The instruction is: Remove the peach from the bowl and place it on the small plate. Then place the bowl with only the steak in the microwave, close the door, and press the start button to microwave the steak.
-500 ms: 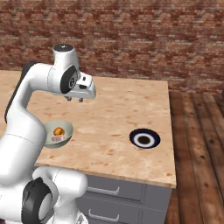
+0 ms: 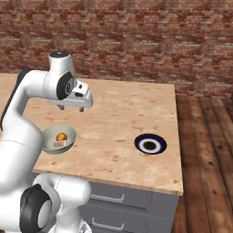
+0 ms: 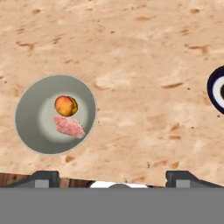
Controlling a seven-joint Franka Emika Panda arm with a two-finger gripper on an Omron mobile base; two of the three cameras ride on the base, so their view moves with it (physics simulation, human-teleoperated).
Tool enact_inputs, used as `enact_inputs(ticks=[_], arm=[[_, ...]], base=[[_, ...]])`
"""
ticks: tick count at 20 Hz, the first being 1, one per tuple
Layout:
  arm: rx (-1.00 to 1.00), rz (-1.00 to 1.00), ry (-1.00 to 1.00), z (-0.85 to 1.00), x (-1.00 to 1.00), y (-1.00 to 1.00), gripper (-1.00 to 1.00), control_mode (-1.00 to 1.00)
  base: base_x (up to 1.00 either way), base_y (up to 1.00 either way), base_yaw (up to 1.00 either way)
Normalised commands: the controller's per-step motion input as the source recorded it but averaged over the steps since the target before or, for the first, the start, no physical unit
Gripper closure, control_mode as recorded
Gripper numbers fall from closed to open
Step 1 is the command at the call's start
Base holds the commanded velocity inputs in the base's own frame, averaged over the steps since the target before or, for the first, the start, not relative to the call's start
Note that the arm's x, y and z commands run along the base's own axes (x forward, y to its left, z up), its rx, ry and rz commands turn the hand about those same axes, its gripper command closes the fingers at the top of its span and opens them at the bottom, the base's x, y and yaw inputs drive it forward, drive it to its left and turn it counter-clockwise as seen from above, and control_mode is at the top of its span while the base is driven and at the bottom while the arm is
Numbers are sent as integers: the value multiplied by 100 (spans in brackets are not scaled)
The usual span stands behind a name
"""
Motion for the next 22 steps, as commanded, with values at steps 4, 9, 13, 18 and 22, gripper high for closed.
enact_inputs(ticks=[4, 9, 13, 18, 22], arm=[[-12, -10, 23, -87, 0, 100, -100, -100], [-5, -2, 17, -73, 0, 79, -100, -100], [-4, 0, 0, -64, 11, 49, -100, -100], [0, 0, -7, -53, 21, 1, -100, -100], [0, 0, -1, -39, 35, 3, -100, -100]], base=[[0, 0, 0], [0, 0, 0], [0, 0, 0], [0, 0, 0], [0, 0, 0]])
